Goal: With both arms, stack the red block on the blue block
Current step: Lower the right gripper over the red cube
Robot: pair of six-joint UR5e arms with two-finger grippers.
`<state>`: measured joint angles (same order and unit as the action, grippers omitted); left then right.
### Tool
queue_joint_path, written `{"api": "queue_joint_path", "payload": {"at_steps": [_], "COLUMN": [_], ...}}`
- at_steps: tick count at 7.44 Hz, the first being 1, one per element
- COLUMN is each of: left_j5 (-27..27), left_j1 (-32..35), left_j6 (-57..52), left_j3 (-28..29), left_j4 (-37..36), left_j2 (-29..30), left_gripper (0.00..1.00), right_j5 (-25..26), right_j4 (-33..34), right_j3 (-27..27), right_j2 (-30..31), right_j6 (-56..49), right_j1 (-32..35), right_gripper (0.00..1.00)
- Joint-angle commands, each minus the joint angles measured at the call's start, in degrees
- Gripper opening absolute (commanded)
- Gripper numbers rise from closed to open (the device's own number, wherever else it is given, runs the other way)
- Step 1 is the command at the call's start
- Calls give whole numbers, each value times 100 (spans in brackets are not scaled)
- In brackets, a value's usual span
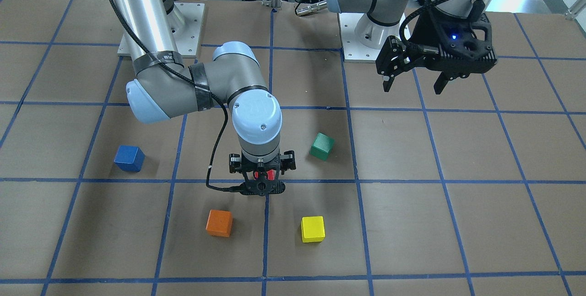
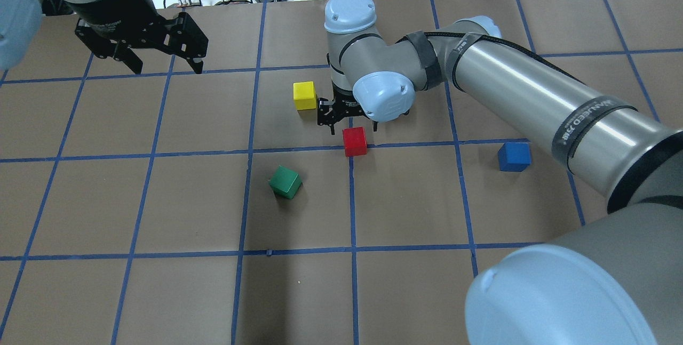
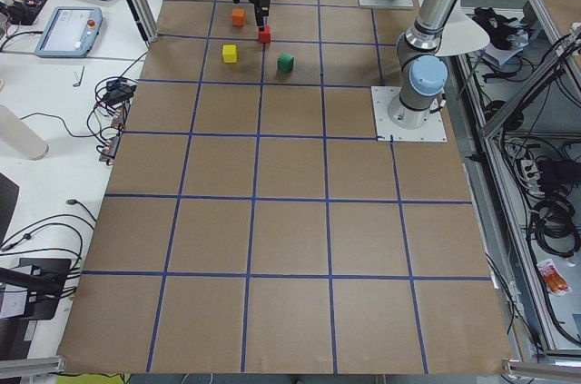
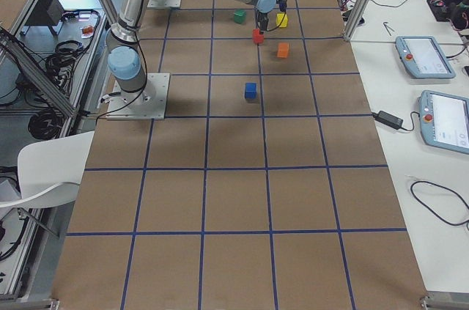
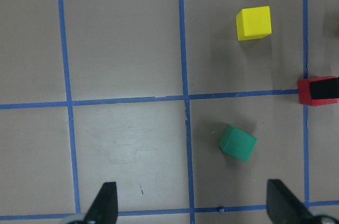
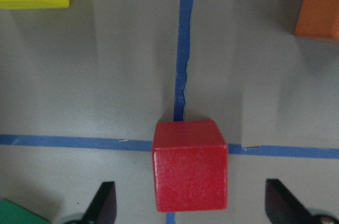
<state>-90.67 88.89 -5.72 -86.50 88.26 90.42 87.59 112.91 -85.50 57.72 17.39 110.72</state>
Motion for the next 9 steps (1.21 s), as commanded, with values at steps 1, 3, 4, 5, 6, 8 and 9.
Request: {"api": "queue_joint_path", "payload": {"at_steps": [1, 3, 4, 5, 6, 8, 9], "left_j5": [-47, -48, -48, -56, -65, -56, -56], "left_j1": [-12, -29, -30, -21, -30, -38, -47], "left_j6": [-300, -158, 129, 515, 519, 519, 510], "left_j3": [-68, -43, 19, 37, 28, 46, 54], "left_j4": [16, 42, 51, 51, 69, 69, 69], "left_j2": [-33, -33, -16, -16, -25, -16, -7], "left_gripper": [100, 100, 100, 100, 100, 100, 100], "right_j5": [-14, -5, -5, -5, -5, -5, -14], "right_j4": [39, 65, 74, 65, 65, 65, 56], "right_j3": [-19, -80, -81, -89, -89, -89, -89], "right_j2": [-86, -86, -86, -103, -138, -191, -191], "right_j6": [-7, -16, -16, -25, -16, 1, 2], "right_j1": [28, 28, 28, 28, 28, 28, 28], "right_gripper": [100, 100, 100, 98, 98, 87, 69]}}
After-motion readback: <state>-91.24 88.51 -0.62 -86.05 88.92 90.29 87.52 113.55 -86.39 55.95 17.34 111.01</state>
